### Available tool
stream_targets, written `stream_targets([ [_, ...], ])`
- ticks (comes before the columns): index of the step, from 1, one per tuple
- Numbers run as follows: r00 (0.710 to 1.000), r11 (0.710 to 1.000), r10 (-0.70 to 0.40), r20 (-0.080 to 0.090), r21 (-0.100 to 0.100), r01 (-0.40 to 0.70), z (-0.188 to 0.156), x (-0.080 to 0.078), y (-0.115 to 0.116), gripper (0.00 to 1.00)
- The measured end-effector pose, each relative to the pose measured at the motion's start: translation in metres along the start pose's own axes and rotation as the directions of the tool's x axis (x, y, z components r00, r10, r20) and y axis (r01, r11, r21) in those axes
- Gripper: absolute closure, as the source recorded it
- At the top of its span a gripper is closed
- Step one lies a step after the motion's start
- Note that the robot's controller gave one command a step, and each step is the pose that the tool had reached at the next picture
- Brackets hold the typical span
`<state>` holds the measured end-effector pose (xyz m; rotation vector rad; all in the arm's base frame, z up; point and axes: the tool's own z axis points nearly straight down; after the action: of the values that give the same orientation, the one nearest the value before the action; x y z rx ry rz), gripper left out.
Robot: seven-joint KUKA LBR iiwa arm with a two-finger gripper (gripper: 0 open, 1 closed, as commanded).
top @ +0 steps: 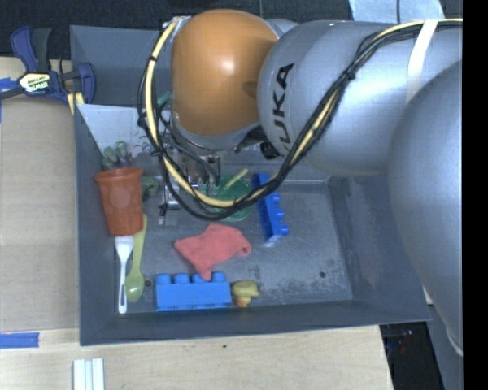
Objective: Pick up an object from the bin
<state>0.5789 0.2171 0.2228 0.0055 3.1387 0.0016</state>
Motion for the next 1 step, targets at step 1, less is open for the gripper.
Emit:
stream_targets([
  [1,1.000,1.000,-0.001,0.000,0.000,0.001,-0.0001,0.0001,-0.0002,0.00],
])
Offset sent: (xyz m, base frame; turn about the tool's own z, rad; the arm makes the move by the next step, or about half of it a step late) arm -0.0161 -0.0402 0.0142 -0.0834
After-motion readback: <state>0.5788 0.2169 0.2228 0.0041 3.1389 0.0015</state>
